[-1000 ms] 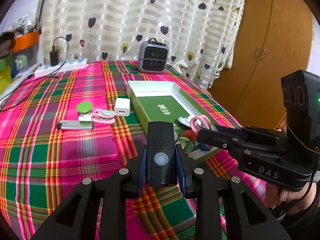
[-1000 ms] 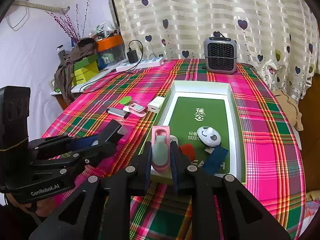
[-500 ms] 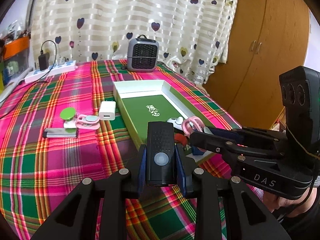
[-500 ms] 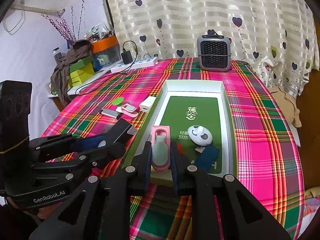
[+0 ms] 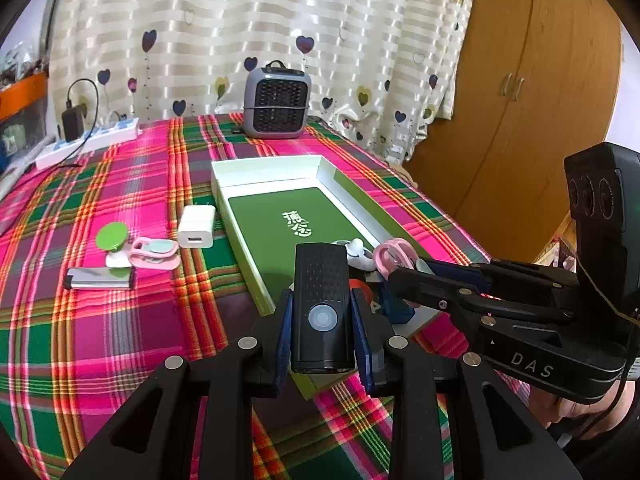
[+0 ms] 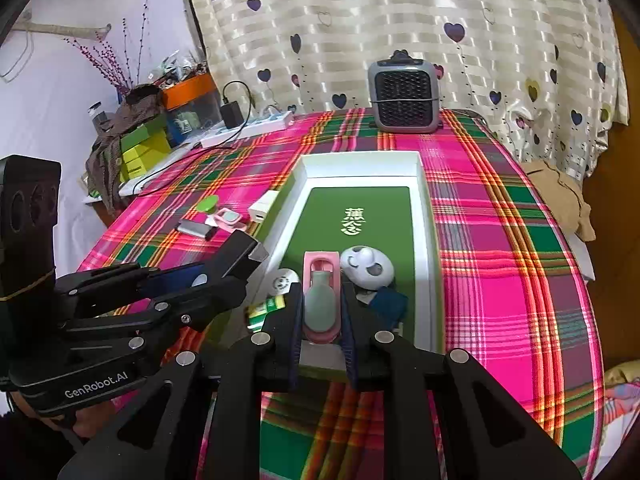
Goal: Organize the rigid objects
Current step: 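Lower the pink clip into the box with the right gripper while the left lowers the black clip there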
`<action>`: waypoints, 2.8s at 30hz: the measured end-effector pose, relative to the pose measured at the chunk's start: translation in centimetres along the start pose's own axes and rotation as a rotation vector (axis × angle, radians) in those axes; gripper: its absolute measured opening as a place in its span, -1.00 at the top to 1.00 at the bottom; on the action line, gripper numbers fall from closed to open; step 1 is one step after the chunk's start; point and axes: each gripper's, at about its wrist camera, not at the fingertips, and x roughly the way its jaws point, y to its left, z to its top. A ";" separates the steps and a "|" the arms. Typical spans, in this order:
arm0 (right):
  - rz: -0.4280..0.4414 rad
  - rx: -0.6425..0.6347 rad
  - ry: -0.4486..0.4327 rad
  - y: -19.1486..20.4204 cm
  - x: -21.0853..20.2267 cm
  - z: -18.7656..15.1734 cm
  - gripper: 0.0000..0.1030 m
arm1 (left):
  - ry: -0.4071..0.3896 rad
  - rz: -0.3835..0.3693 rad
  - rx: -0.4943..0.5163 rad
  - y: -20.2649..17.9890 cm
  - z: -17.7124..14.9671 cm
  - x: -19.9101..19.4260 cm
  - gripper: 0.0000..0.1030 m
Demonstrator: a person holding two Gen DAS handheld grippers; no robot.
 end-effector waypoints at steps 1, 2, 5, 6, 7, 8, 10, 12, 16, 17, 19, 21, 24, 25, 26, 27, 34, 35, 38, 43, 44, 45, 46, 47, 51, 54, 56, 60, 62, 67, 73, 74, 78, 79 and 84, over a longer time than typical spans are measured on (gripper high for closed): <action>-0.004 0.003 0.003 -0.2 0.1 0.0 0.64 | 0.003 0.000 0.001 0.0 0.0 0.2 0.49; -0.008 0.006 0.005 -0.3 0.2 0.0 0.65 | 0.007 0.000 0.003 -0.1 0.1 0.4 0.49; -0.021 0.017 0.010 -0.8 0.3 -0.1 0.64 | 0.013 0.005 0.011 -0.3 0.4 1.0 0.49; -0.025 0.018 0.010 -1.0 0.3 -0.1 0.64 | 0.014 0.007 0.015 -0.3 0.5 1.1 0.49; -0.031 0.020 0.012 -1.1 0.4 -0.1 0.65 | 0.014 0.008 0.022 -0.4 0.7 1.2 0.49; -0.037 0.023 0.013 -1.3 0.4 -0.2 0.64 | 0.013 0.008 0.028 -0.5 0.8 1.3 0.49; -0.047 0.027 0.015 -1.6 0.5 -0.2 0.64 | 0.014 0.007 0.038 -0.6 1.1 1.6 0.49; -0.058 0.031 0.019 -1.9 0.6 -0.3 0.65 | 0.017 0.009 0.043 -0.7 1.4 2.0 0.49; -0.067 0.036 0.028 -2.2 0.8 -0.4 0.65 | 0.035 0.015 0.043 -0.7 1.6 3.0 0.49; -0.065 0.035 0.030 -2.2 0.8 -0.5 0.65 | 0.040 0.015 0.043 -0.7 1.5 3.2 0.49; -0.055 0.028 0.032 -2.0 0.8 -0.6 0.65 | 0.046 0.016 0.041 -0.6 1.5 3.5 0.49; -0.041 0.020 0.036 -1.8 0.9 -0.6 0.65 | 0.051 0.016 0.039 -0.5 1.7 3.8 0.49; -0.024 0.013 0.045 -1.4 1.4 -0.6 0.65 | 0.055 0.015 0.040 -0.4 1.8 4.0 0.49; -0.023 0.013 0.048 -1.4 1.5 -0.6 0.65 | 0.057 0.014 0.040 -0.4 1.8 4.1 0.49; -0.022 0.013 0.052 -1.4 1.7 -0.7 0.65 | 0.061 0.013 0.041 -0.4 1.9 4.3 0.49; -0.023 0.013 0.057 -1.4 1.8 -0.7 0.65 | 0.061 0.012 0.044 -0.5 1.8 4.4 0.49; -0.045 0.006 0.063 -1.5 2.4 -0.5 0.65 | 0.058 0.021 0.049 -0.8 2.0 4.9 0.49; -0.052 0.007 0.061 -1.6 2.5 -0.5 0.65 | 0.059 0.020 0.047 -0.7 2.1 5.0 0.49; -0.062 0.003 0.061 -1.5 2.6 -0.4 0.64 | 0.068 0.011 0.032 -0.6 2.1 5.1 0.49; -0.044 -0.001 0.067 -1.4 2.5 -0.4 0.64 | 0.065 -0.008 0.009 -0.2 2.3 5.0 0.48; -0.045 -0.006 0.065 -1.3 2.4 -0.4 0.64 | 0.061 -0.017 0.005 -0.1 2.3 4.9 0.48; -0.045 -0.009 0.063 -1.2 2.4 -0.4 0.62 | 0.057 -0.024 0.005 -0.1 2.3 4.9 0.46; -0.044 -0.015 0.060 -1.1 2.3 -0.4 0.55 | 0.050 -0.032 0.005 -0.1 2.3 4.7 0.45; -0.041 -0.021 0.056 -0.9 2.2 -0.4 0.51 | 0.043 -0.038 0.008 -0.1 2.3 4.5 0.44; -0.043 -0.039 0.044 -0.4 1.9 -0.4 0.47 | 0.029 -0.046 0.015 -0.3 2.2 4.1 0.43; -0.049 -0.037 0.041 -0.4 1.7 -0.3 0.47 | 0.027 -0.047 0.004 -0.1 2.2 3.9 0.43; -0.056 -0.034 0.039 -0.4 1.5 -0.4 0.46 | 0.024 -0.044 -0.001 0.0 2.1 3.7 0.43; -0.066 -0.033 0.035 -0.3 1.1 -0.4 0.46 | 0.010 -0.038 -0.004 0.2 1.9 2.9 0.43; -0.073 -0.034 0.033 -0.2 1.0 -0.3 0.46 | 0.004 -0.034 -0.004 0.2 1.7 2.3 0.43; -0.087 -0.024 0.030 -0.1 0.6 -0.4 0.46 | -0.011 -0.027 -0.003 0.2 1.2 1.1 0.43; -0.089 -0.036 0.026 0.6 0.2 -0.3 0.46 | -0.021 -0.007 -0.015 0.8 0.3 -0.2 0.43; -0.087 -0.039 0.025 0.8 0.1 -0.3 0.46 | -0.024 -0.003 -0.022 1.0 0.1 -0.5 0.43; -0.083 -0.049 0.021 1.3 -0.2 -0.3 0.46 | -0.033 0.014 -0.036 1.6 -0.4 -1.3 0.43; -0.083 -0.051 0.021 1.5 -0.2 -0.3 0.46 | -0.035 0.018 -0.038 1.8 -0.6 -1.5 0.43; -0.077 -0.063 0.019 2.1 -0.4 -0.4 0.46 | -0.030 0.028 -0.057 2.4 -1.3 -2.0 0.43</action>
